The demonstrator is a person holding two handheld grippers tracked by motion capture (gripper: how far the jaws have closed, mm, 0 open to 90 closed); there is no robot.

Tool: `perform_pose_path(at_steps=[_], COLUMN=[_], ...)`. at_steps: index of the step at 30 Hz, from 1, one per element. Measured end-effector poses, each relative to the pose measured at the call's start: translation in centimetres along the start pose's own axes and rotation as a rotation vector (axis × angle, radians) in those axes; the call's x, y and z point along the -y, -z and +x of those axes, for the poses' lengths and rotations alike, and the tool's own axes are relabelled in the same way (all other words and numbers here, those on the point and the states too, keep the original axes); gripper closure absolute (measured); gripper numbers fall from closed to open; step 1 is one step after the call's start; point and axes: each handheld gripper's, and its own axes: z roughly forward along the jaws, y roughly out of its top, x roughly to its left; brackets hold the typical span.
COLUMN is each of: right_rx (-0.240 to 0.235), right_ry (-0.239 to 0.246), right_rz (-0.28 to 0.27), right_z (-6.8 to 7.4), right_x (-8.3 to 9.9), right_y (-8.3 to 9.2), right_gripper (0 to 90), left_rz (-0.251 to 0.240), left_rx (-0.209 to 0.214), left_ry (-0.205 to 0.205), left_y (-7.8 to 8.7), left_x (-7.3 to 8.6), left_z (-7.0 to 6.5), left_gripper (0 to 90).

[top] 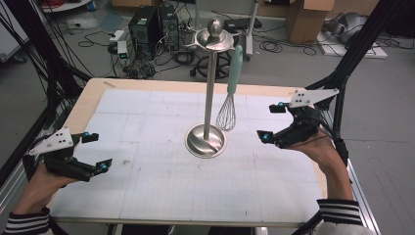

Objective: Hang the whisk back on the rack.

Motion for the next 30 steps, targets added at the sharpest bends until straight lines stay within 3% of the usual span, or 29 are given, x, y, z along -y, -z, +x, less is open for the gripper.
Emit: perform_pose_path(at_steps=[9,18,21,30], right_rx=[0.042,0.088,0.083,0.098], right_ry=[-0.028,-0.062,-0.086,-0.115], right_rz=[-0.037,-0.114,-0.149,-0.163], right_z=[1.1,2.1,2.4,2.5], right_x=[4.2,7.7,8.8,10.4], right_y=[-0.1,-1.2,-1.5,-1.9], right_gripper=[0.6,0.6,0.6,0.6], left_rz=[0.005,0.000,-0.001,0.006], left_rx=[0.008,0.014,0.016,0.025], left_ry=[0.000,-0.005,-0.004,-0.011], left_y=[-0.1,0.0,0.1,-0.1], left_x=[0.3,0.5,0.6,0.9], left_z=[-0.1,-0.2,-0.2,-0.3], left_gripper=[1.7,1.7,1.7,1.7])
